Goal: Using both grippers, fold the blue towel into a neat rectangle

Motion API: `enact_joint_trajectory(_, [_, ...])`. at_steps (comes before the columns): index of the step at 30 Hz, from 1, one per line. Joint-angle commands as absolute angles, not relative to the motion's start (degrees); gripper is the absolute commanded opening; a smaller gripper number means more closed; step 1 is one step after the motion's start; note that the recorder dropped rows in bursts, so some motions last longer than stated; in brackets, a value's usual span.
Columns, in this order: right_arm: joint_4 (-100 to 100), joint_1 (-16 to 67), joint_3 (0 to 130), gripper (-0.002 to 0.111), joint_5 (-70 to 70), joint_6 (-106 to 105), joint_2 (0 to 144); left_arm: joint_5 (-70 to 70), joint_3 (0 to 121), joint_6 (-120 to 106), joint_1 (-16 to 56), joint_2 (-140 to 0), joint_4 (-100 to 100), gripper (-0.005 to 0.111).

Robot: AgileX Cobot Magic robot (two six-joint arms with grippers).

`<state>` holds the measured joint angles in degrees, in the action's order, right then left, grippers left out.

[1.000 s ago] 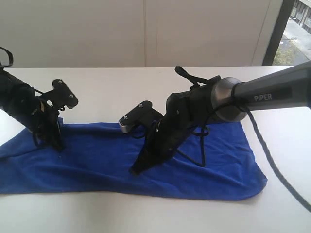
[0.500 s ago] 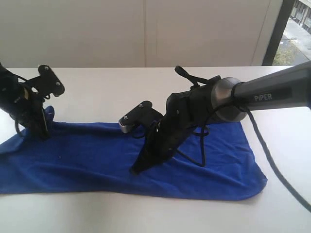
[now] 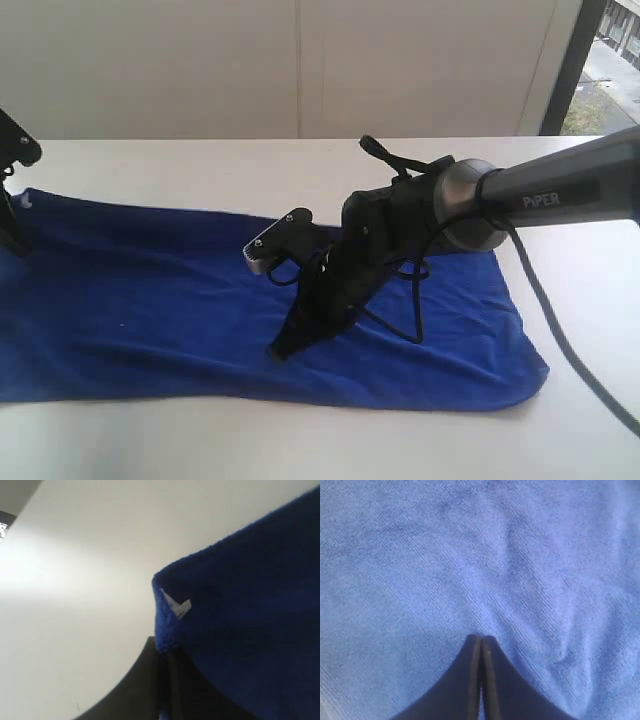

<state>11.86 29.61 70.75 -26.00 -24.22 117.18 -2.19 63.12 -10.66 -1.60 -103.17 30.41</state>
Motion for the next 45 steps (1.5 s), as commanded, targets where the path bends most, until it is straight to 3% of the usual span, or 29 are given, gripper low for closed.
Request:
enact_joint_trajectory(1, [11.81,29.70,69.90,0.000,-30.51,-25.50,119.55,-9.60,63.46,-13.46,-4.03,-104.84,30.96,0.000])
enact_joint_trajectory(8, [11.81,29.70,69.90,0.000,-32.04,-25.50,119.55,-10.82,65.43,-15.12,-4.54,-110.87,30.96,0.000])
enact_joint_trajectory(11, [11.81,29.70,69.90,0.000,-32.21,-25.50,119.55,-10.45,66.74,-15.21,-4.54,-112.87,30.86,0.006])
enact_joint_trajectory(14, [11.81,29.70,69.90,0.000,-32.21,-25.50,119.55,-7.95,68.20,-15.21,-4.54,-114.10,30.41,0.025])
enact_joint_trajectory(15, [11.81,29.70,69.90,0.000,-32.21,-25.50,119.55,-7.03,68.63,-15.21,-4.54,-114.36,30.41,0.036])
enact_joint_trajectory(17, [11.81,29.70,69.90,0.000,-32.08,-25.86,119.55,-6.31,68.77,-15.21,-4.54,-113.85,30.29,0.072])
enact_joint_trajectory(19, [11.63,29.70,69.90,0.000,-31.58,-26.76,118.31,-6.02,68.77,-15.21,-4.54,-111.83,29.35,0.078])
enact_joint_trajectory(24, [6.21,29.59,70.17,0.000,-29.58,-25.44,108.22,-2.45,68.77,-14.71,-4.21,-102.02,24.91,0.078])
enact_joint_trajectory(27, [-4.01,28.12,70.17,0.000,-30.74,-14.79,102.68,10.97,68.77,-11.15,-1.92,-95.50,19.62,0.076])
enact_joint_trajectory(33, [-5.18,20.85,66.74,0.000,-35.67,-14.65,101.21,34.38,68.40,-15.59,4.64,-94.64,9.63,0.064])
enact_joint_trajectory(35, [-5.18,18.57,64.81,0.000,-35.56,-13.30,101.21,35.78,67.25,-15.33,5.39,-94.74,9.27,0.055])
enact_joint_trajectory(43, [-4.85,14.81,56.44,0.000,-34.32,-12.19,101.52,34.43,60.78,-15.26,5.48,-94.74,4.89,0.000])
enact_joint_trajectory(45, [-4.85,14.81,55.74,0.000,-34.33,-12.19,101.52,32.51,59.00,-15.38,5.48,-94.74,4.89,0.000])
